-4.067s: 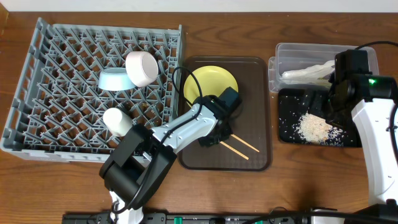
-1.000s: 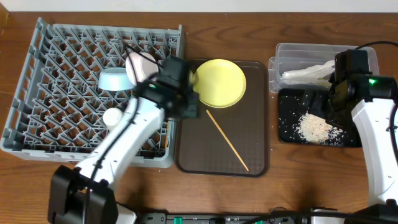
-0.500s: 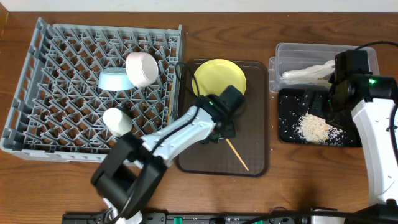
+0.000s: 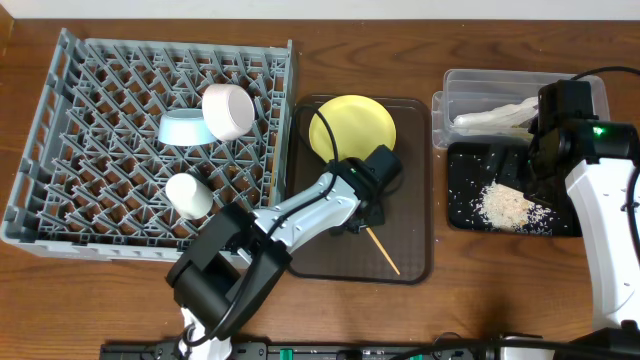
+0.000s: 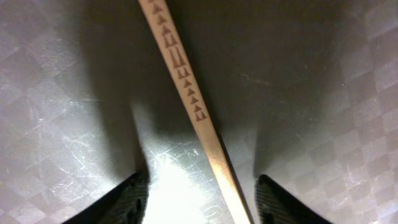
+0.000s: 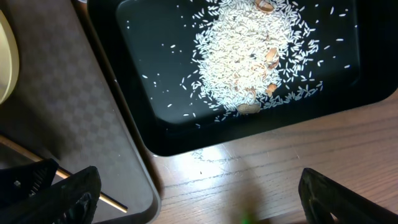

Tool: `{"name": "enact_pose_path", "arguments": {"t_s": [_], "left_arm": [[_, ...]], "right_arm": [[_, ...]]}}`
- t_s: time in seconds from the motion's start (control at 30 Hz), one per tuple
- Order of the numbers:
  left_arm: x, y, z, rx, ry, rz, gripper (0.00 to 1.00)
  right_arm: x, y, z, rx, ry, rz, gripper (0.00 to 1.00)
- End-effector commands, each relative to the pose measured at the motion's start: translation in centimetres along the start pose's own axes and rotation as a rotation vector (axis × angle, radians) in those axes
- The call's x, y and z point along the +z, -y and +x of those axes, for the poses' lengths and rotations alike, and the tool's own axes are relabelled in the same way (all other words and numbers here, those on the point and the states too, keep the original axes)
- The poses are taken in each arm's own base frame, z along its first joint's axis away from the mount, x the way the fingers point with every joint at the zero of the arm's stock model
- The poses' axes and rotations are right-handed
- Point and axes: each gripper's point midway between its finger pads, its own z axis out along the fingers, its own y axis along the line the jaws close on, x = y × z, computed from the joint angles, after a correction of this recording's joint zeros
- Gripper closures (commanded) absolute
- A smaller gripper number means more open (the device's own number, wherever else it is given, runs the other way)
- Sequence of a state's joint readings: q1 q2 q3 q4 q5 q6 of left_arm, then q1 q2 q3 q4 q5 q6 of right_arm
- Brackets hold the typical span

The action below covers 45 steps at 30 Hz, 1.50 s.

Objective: Sort waste into correct bins and load items into the dishwasher
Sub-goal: 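Grasp the second chopstick on the brown tray with the left gripper, then carry the chopstick with the left gripper and drop it into the rack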

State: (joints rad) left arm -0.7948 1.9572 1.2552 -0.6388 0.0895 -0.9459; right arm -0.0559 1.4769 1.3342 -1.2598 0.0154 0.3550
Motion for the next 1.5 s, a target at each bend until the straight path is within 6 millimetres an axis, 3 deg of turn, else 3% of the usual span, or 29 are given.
{"name": "enact_pose_path", "arguments": {"t_s": [0.0, 0.13, 0.3, 0.33, 0.57, 0.73, 0.83, 1.0, 1.03, 1.13, 1.27, 1.47], "left_arm": [[2.6, -1.3, 1.5, 0.002, -0.053, -0.076, 0.58], [2.6, -1.4, 1.5, 0.003, -0.056, -0.081, 0.72], [2.6, -1.5, 1.6, 0.002, -0.057, -0.083, 0.81], [2.6, -1.5, 1.5, 0.001, -0.057, -0.083, 0.87], [2.1, -2.0, 0.4, -0.031, -0.049, -0.076, 0.92], [0.2, -2.8, -1.6, -0.077, -0.023, -0.048, 0.92], [-1.4, -3.3, -3.1, -0.075, 0.008, -0.028, 0.92], [-6.1, -4.8, -5.9, -0.012, 0.095, 0.013, 0.92], [-8.0, -5.1, -6.7, 0.075, 0.135, 0.042, 0.92], [-11.2, -5.1, -7.3, 0.32, 0.192, 0.095, 0.92], [-15.0, -6.5, -7.7, 0.497, 0.272, 0.1, 0.92], [-18.6, -10.1, -11.0, 0.424, 0.427, 0.031, 0.92]], "right_arm": [[-1.0, -0.1, -0.5, -0.009, 0.036, -0.01, 0.01], [-1.0, -0.1, -0.5, -0.009, 0.036, -0.01, 0.01], [-1.0, -0.1, -0.5, -0.009, 0.036, -0.01, 0.01], [-1.0, -0.1, -0.5, -0.009, 0.036, -0.01, 0.01], [-1.0, 0.0, -0.5, -0.009, 0.035, -0.01, 0.01], [-1.0, 0.0, -0.5, -0.009, 0.035, -0.01, 0.01], [-1.0, 0.0, -0.5, -0.009, 0.035, -0.01, 0.01], [-1.0, 0.0, -0.5, -0.009, 0.036, -0.01, 0.01], [-1.0, 0.0, -0.5, -0.009, 0.036, -0.01, 0.01], [-1.0, 0.0, -0.5, -0.009, 0.036, -0.01, 0.01], [-1.0, 0.0, -0.5, -0.009, 0.036, -0.01, 0.01], [-1.0, 0.0, -0.5, -0.009, 0.036, -0.01, 0.01]]}}
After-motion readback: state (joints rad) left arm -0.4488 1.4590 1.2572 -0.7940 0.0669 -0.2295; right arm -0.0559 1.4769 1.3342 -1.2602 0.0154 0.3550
